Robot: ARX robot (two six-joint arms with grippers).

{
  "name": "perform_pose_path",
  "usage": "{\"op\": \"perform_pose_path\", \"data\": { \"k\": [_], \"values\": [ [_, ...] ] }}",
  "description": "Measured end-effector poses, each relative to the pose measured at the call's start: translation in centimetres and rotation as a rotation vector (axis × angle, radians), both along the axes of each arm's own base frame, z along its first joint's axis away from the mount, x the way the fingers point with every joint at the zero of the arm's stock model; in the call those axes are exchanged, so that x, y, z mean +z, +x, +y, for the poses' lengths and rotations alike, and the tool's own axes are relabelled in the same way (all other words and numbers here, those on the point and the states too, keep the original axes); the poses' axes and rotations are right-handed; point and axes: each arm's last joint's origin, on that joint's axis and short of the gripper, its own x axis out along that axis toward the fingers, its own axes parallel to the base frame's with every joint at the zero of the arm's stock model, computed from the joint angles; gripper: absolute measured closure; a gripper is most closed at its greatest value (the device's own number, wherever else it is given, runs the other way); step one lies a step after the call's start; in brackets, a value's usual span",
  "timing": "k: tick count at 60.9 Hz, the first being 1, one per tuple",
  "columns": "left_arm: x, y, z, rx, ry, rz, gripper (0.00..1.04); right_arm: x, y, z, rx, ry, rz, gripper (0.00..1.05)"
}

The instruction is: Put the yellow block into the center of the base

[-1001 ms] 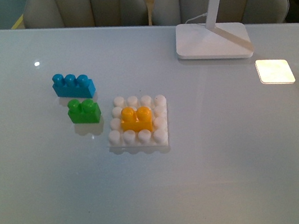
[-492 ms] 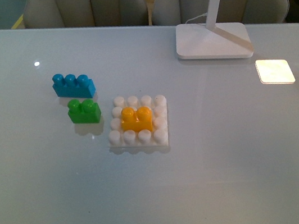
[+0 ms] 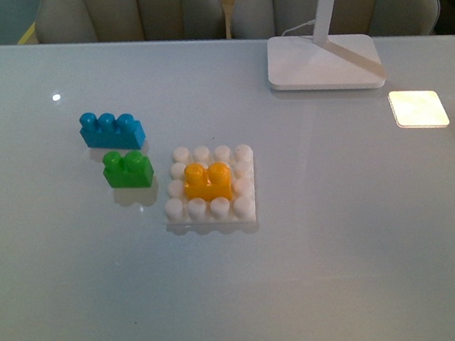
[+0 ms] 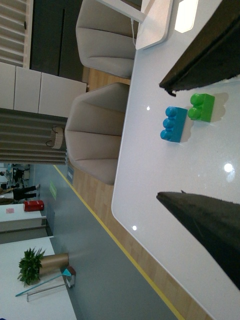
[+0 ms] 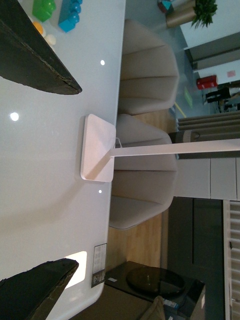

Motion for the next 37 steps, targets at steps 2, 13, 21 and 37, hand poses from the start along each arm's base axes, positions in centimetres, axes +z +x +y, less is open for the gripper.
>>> {"op": "perform_pose_path", "data": {
  "k": [2, 13, 21, 37],
  "values": [
    [0.00, 0.00, 0.00, 0.000, 0.000, 0.000, 0.37, 0.00, 0.00, 0.00, 0.000, 0.000, 0.000, 0.09],
    [0.00, 0.00, 0.00, 0.000, 0.002, 0.000, 0.06, 0.00, 0.00, 0.00, 0.000, 0.000, 0.000, 0.09],
    [0.00, 0.00, 0.00, 0.000, 0.003, 0.000, 0.07, 0.00, 0.00, 0.00, 0.000, 0.000, 0.000, 0.09],
    [0.00, 0.00, 0.00, 0.000, 0.003, 0.000, 0.07, 0.00, 0.00, 0.00, 0.000, 0.000, 0.000, 0.09]
  ]
}}
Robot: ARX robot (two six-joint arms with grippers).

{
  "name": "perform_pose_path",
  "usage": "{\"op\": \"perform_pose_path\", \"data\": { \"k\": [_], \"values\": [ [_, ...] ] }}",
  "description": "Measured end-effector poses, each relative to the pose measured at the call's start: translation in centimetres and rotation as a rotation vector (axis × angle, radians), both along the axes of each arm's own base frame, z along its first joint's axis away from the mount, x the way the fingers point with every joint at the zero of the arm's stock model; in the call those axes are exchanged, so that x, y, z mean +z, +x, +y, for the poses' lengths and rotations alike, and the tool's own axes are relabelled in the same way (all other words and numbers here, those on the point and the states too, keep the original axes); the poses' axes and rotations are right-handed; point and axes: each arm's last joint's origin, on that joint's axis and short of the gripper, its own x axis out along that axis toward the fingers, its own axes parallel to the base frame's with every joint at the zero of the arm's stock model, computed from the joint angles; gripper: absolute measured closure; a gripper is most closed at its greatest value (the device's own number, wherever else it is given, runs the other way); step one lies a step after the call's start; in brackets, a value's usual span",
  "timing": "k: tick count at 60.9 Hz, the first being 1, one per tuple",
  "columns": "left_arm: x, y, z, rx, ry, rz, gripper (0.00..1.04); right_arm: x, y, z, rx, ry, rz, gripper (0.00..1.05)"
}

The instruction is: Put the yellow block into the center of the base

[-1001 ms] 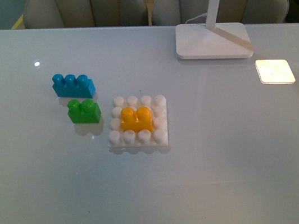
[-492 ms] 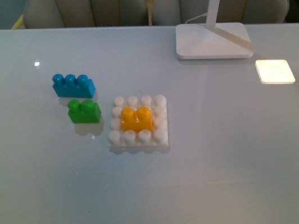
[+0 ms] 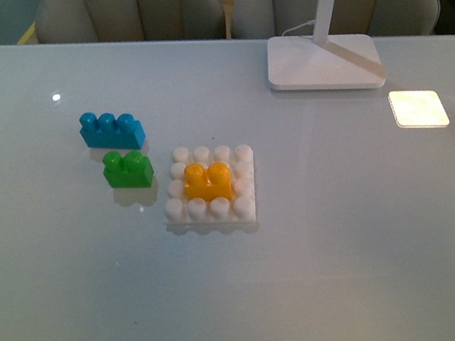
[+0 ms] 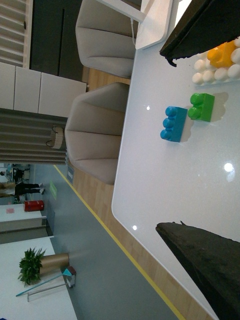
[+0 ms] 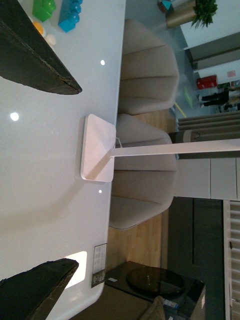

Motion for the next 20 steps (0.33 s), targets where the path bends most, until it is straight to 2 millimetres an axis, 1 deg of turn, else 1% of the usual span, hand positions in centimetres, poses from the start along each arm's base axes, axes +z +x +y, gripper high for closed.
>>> {"op": "perform_pose_path", "data": {
  "k": [20],
  "values": [
    [0.00, 0.00, 0.00, 0.000, 0.000, 0.000, 0.07, 0.00, 0.00, 0.00, 0.000, 0.000, 0.000, 0.09]
  ]
}}
